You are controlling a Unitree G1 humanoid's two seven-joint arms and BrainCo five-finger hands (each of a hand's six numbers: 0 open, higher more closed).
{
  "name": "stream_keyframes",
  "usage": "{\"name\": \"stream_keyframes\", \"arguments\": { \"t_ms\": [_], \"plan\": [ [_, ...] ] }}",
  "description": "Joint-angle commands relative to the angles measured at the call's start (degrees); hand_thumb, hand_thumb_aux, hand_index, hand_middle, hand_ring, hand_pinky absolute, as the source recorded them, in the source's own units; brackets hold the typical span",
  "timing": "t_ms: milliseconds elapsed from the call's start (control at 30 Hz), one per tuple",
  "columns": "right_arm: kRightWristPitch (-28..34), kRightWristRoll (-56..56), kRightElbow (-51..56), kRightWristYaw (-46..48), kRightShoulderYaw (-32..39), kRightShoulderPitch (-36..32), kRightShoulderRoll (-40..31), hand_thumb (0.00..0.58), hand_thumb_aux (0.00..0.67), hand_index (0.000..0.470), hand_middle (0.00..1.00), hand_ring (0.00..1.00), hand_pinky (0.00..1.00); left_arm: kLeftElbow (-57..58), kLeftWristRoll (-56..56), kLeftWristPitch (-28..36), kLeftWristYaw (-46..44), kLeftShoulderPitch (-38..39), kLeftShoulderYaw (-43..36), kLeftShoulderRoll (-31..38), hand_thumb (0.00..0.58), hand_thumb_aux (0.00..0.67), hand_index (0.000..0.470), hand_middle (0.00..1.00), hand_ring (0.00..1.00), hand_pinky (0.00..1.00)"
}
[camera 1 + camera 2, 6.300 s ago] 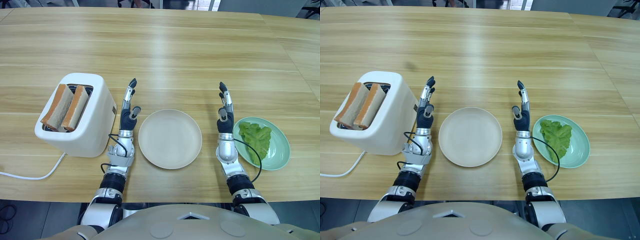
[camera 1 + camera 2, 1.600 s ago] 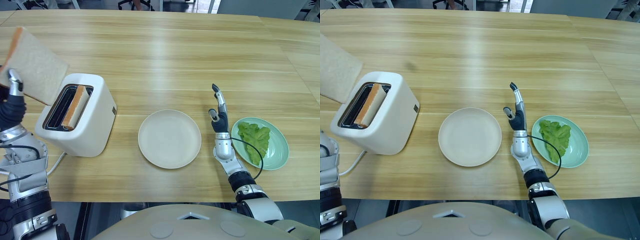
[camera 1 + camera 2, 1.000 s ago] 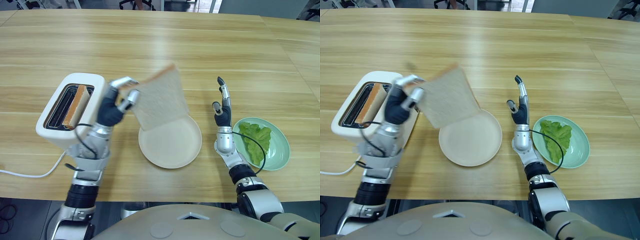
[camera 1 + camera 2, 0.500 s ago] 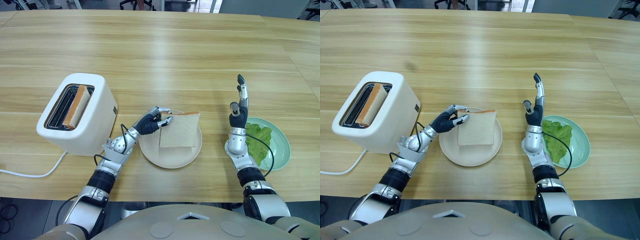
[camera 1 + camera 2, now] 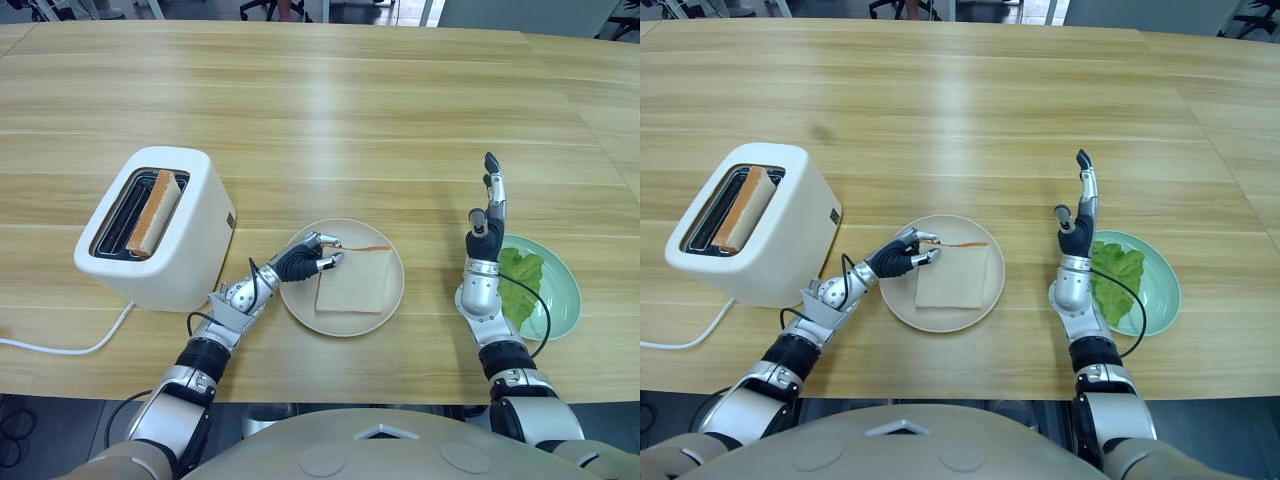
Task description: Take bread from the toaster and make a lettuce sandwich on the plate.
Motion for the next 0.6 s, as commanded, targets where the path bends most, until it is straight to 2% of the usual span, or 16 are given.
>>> {"name": "stream_keyframes", "arguments": {
  "t_ms": [33, 367, 600],
  "plan": [
    [0.83, 0.50, -0.70, 0.46, -0.67, 0.42, -0.54, 0.000, 0.000, 0.000, 0.00, 0.00, 0.00, 1.66, 4.94, -0.24, 3.23, -0.57, -0.83, 0.76, 0.000, 0.000, 0.000, 0.00, 0.00, 0.00],
    [0.98, 0.22, -2.75, 0.02, -1.96, 3.16, -2.29, 0.000, 0.000, 0.000, 0.00, 0.00, 0.00, 0.76, 14.07, 0.44, 12.62, -1.87, -1.50, 2.17, 0.000, 0.000, 0.000, 0.00, 0.00, 0.00],
    [3.90, -2.34, -15.26, 1.43, -4.06, 10.21, -4.76, 0.000, 0.000, 0.000, 0.00, 0.00, 0.00, -2.67, 17.14, 0.46, 17.89, -1.74, -1.02, 3.02, 0.000, 0.000, 0.000, 0.00, 0.00, 0.00]
  ]
}}
